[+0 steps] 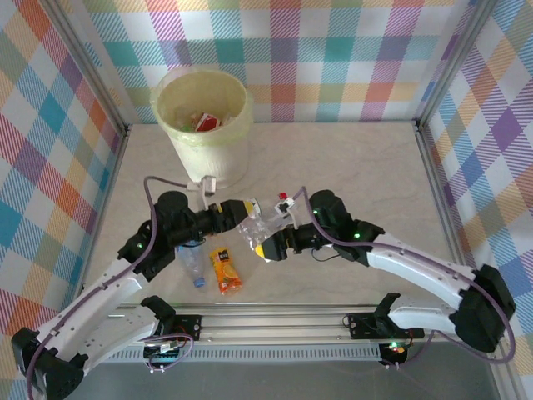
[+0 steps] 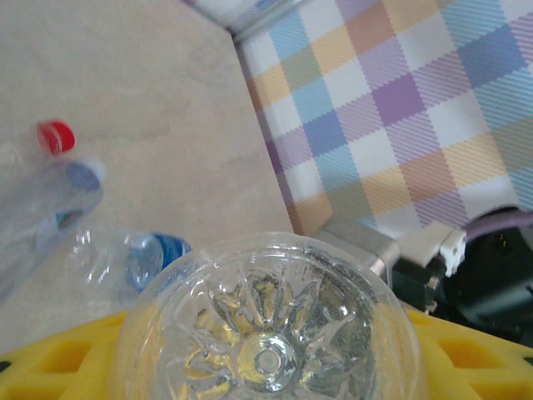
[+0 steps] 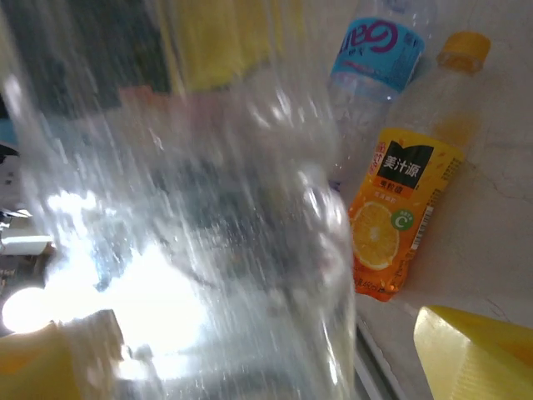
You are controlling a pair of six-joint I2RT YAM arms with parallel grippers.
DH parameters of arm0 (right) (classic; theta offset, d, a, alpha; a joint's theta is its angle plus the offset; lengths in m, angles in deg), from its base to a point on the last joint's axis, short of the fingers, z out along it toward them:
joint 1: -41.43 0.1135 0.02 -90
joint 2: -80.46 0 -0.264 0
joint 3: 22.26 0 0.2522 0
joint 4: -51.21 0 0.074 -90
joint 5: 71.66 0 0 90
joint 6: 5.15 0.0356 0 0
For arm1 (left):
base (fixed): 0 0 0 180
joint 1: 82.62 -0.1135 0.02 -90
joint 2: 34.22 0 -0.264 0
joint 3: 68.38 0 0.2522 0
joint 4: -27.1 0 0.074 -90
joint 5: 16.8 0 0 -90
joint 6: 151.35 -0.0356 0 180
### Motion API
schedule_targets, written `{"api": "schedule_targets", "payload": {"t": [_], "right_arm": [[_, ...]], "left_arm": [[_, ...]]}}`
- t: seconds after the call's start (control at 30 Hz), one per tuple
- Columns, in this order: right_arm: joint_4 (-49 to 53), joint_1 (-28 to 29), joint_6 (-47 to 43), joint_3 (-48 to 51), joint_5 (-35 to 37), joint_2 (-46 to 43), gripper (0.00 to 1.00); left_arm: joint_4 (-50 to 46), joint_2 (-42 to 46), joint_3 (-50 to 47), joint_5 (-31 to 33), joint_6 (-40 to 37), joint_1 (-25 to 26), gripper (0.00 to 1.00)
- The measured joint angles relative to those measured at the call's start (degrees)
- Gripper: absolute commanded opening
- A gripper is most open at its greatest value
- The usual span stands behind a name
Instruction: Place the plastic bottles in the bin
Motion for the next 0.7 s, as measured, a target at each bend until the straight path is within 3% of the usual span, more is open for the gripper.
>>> {"api": "schedule_targets", "payload": {"t": [0.27,0.47,0.7], "right_arm": [[8.52,-0.74,-3.63,-0.76,7.76,-12.46,1.0],[14.88,-0.74,-6.69,-2.73,16.04,-17.22,1.0],[20.48,-0.74,-9.2,-3.15,23.02,-20.85,1.0]], "left_arm": [[-12.0,-13.64,25.75,2.71,-7.85,-7.28,0.49],[-17.51,-26.95,48.7,5.99,-14.97,-12.83,0.49],[-21.57,-42.47,68.7,10.6,-19.76,-18.86,0.51]]}}
